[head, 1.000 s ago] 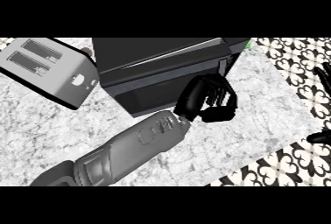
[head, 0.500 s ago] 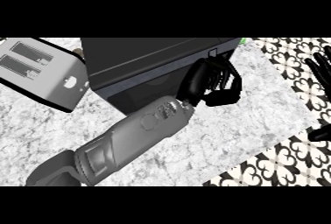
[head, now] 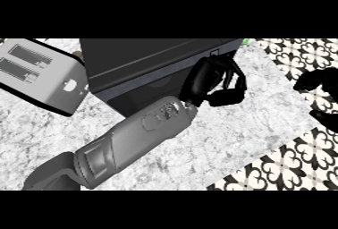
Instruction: Pick up the milk, place it into the microwave and close the microwave
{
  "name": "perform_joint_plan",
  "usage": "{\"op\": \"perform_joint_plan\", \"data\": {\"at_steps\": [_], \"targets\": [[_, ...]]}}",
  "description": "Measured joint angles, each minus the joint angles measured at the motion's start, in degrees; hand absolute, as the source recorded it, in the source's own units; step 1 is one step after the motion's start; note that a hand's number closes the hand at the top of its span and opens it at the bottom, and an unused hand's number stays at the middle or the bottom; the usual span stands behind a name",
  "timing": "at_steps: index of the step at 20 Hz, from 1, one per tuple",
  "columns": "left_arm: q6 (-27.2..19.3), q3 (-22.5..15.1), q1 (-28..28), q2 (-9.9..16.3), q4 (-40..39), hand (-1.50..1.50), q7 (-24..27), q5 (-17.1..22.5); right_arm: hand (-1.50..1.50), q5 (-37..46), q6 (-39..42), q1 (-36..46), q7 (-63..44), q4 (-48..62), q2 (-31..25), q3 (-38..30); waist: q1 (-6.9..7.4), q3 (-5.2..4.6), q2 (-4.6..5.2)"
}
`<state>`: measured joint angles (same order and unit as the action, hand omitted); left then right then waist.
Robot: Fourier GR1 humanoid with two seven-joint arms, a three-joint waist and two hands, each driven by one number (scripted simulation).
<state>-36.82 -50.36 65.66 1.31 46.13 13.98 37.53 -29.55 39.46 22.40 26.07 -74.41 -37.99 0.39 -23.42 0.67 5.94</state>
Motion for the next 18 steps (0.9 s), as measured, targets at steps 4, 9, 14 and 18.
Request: {"op": "perform_joint_plan", "data": {"at_steps": [4, 9, 14, 18], "targets": [[-0.7, -0.1, -0.2, 0.3, 0.0, 1.50, 0.3, 0.7, 1.50, -0.6, 1.6, 0.7, -1.7, -3.8, -0.5, 2.0, -0.49, 0.05, -0.16], [-2.0, -0.2, -0.7, 0.8, 0.4, 1.50, 0.9, 1.4, 1.50, -1.9, 2.6, 1.0, -3.5, -7.6, -0.7, 3.7, -1.26, 0.06, -0.30], [-3.3, -0.2, -1.2, 1.2, 0.6, 1.50, 1.4, 2.0, 1.50, -3.3, 3.5, 0.8, -5.1, -11.1, -1.0, 5.0, -2.02, 0.02, -0.52], [-4.6, -0.2, -1.6, 1.5, 1.0, 1.50, 1.8, 2.3, 1.50, -4.5, 3.9, 0.4, -6.1, -13.4, -1.0, 5.7, -2.65, 0.04, -0.56]]}}
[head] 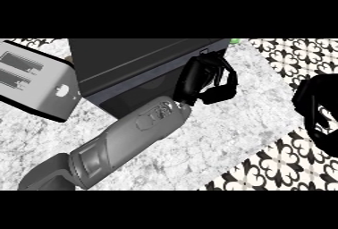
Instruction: Pick up the milk, place it into the microwave and close the microwave
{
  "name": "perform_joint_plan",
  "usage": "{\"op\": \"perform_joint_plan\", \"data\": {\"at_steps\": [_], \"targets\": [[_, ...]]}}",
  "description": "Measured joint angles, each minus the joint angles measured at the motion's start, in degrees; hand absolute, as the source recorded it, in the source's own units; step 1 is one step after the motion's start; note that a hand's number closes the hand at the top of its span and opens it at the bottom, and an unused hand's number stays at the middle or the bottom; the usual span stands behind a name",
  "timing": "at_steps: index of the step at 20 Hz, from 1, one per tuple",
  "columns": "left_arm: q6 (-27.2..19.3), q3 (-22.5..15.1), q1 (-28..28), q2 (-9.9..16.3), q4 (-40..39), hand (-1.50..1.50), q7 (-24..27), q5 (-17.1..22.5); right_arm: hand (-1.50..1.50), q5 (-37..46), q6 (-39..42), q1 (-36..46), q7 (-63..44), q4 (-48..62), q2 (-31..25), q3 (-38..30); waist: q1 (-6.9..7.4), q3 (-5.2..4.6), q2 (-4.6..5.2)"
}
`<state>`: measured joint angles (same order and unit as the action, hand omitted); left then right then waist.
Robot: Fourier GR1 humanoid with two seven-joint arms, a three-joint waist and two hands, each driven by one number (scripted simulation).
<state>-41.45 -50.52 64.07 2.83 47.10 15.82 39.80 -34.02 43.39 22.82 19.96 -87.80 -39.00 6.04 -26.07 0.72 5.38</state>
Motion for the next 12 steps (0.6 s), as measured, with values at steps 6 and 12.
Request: {"op": "perform_joint_plan", "data": {"at_steps": [6, 12], "targets": [[-2.2, 0.8, 0.4, 0.7, 2.0, 1.50, 1.1, 0.2, 1.50, -1.7, 0.5, -0.5, -1.3, -3.1, -0.1, 0.6, -0.62, -0.03, -0.25], [-5.0, 2.6, 0.6, -1.2, 2.1, 1.50, 0.5, 1.6, 1.50, -2.5, 1.9, -1.9, -3.6, -5.7, -1.0, 2.5, 0.08, -0.09, 0.09]]}}
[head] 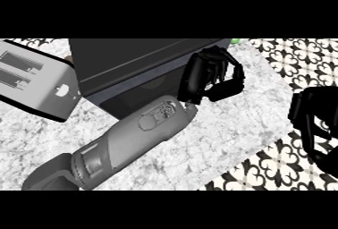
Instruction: Pick up the milk, place it into the microwave and close the microwave
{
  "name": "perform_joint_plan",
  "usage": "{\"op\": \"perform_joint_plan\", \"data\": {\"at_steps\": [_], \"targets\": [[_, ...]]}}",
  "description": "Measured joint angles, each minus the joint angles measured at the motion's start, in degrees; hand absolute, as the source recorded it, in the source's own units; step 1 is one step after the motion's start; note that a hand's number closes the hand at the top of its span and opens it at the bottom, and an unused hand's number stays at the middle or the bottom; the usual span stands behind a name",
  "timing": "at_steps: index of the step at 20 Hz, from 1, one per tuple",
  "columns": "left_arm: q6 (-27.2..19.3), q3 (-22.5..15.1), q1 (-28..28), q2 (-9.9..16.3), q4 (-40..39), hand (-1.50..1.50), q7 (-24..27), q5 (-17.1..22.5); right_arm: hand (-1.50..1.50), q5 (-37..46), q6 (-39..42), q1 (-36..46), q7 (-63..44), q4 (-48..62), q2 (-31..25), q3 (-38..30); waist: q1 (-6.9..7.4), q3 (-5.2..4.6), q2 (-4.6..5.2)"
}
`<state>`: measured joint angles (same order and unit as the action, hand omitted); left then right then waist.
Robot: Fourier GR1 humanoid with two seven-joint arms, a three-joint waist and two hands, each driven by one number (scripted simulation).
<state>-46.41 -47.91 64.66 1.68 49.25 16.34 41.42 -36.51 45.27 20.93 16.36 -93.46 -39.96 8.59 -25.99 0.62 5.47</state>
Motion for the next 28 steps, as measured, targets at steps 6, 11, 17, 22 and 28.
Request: {"op": "perform_joint_plan", "data": {"at_steps": [6, 11, 17, 22, 28], "targets": [[2.5, 7.8, -1.7, -1.8, 4.2, 1.50, -2.1, 9.8, 1.50, -1.3, 1.5, -2.9, -2.3, -2.8, -0.2, 3.5, 1.24, -0.58, 1.11], [7.5, 8.9, -2.1, -1.8, 5.4, 1.50, -1.7, 15.3, 1.50, -2.3, 1.4, -5.9, -2.9, -5.3, 0.5, 5.1, 2.19, -0.34, 1.03], [14.0, 8.6, -2.9, -1.8, 5.0, 1.50, -0.3, 19.5, 1.50, -2.8, 0.7, -9.4, -3.1, -9.0, 1.4, 6.2, 3.63, -0.23, 0.42], [19.3, 8.2, -3.1, -1.8, 4.1, 1.50, 1.3, 21.9, 1.50, -2.6, -0.1, -12.6, -2.9, -12.0, 2.3, 7.1, 4.61, -0.16, 0.10], [25.2, 7.6, -3.1, -1.8, 2.8, 1.50, 2.7, 24.2, 1.50, -1.4, -1.5, -15.9, -2.6, -15.8, 3.3, 8.2, 5.69, -0.17, -0.24]]}}
